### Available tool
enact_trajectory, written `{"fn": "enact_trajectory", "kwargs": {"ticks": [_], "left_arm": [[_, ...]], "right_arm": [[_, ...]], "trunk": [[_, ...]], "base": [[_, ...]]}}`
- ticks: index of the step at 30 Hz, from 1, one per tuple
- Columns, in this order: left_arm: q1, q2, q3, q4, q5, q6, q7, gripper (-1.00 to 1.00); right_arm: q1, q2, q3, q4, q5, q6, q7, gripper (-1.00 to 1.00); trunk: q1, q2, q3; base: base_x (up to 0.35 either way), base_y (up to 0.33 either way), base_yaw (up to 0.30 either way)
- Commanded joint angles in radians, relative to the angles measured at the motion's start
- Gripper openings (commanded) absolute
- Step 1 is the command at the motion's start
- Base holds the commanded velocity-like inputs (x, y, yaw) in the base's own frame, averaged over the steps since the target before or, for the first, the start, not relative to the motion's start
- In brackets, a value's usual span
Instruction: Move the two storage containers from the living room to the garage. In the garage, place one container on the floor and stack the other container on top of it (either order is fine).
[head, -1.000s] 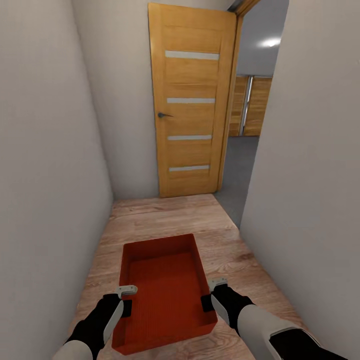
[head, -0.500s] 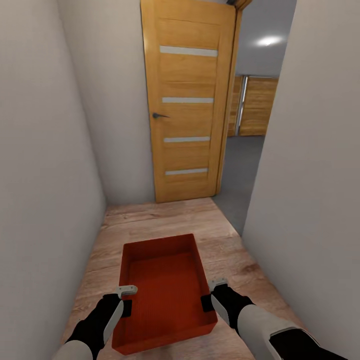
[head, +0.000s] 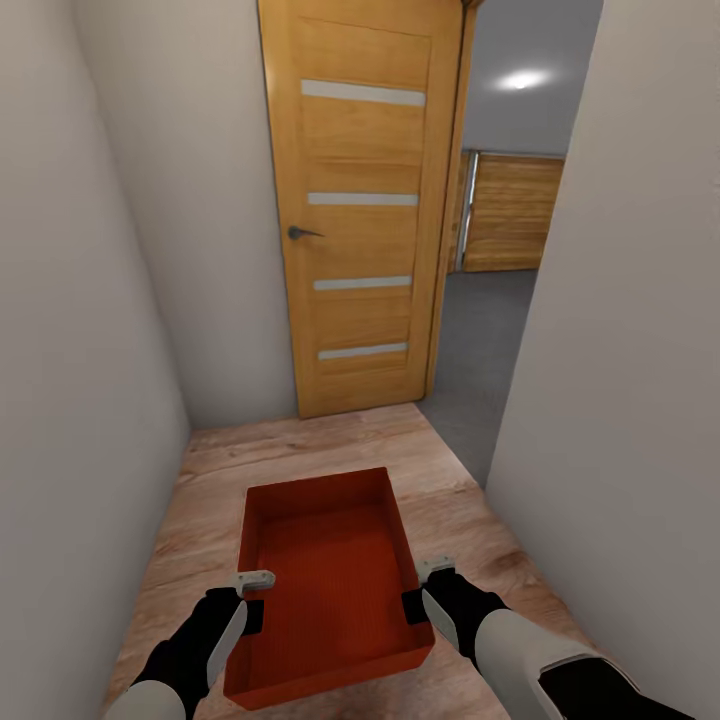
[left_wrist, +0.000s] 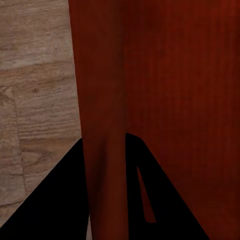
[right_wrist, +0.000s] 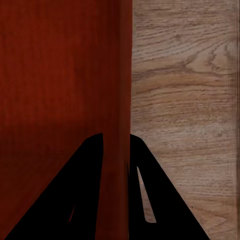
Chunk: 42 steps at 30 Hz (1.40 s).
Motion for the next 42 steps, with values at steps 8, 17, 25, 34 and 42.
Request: {"fn": "enact_trajectory", "kwargs": {"ticks": [8, 17, 25, 34, 42], "left_arm": [[0.001, 0.002, -0.015, 0.001, 0.058, -0.003, -0.029, -1.00], [0.001, 0.002, -0.015, 0.001, 0.058, -0.003, -0.029, -1.00], [0.001, 0.002, -0.015, 0.001, 0.058, -0.003, -0.029, -1.00], [0.001, 0.002, -0.015, 0.001, 0.058, -0.003, -0.029, -1.00], [0.001, 0.002, -0.015, 0.001, 0.058, -0.003, -0.029, -1.00]], "right_arm": [[-0.019, 0.000, 0.020, -0.004, 0.017, 0.008, 0.000, -1.00], [-0.019, 0.000, 0.020, -0.003, 0.017, 0.008, 0.000, -1.00], [-0.018, 0.000, 0.020, -0.003, 0.017, 0.008, 0.000, -1.00], [-0.019, 0.000, 0.020, -0.003, 0.017, 0.008, 0.000, -1.00], [-0.018, 0.000, 0.020, -0.002, 0.017, 0.008, 0.000, -1.00]], "trunk": [[0.000, 0.000, -0.001], [0.000, 0.000, -0.001], [0.000, 0.000, -0.001], [0.000, 0.000, -0.001], [0.000, 0.000, -0.001]], "base": [[0.341, 0.092, -0.283], [0.341, 0.094, -0.275], [0.341, 0.113, -0.037], [0.341, 0.134, -0.001], [0.341, 0.135, -0.029]]}}
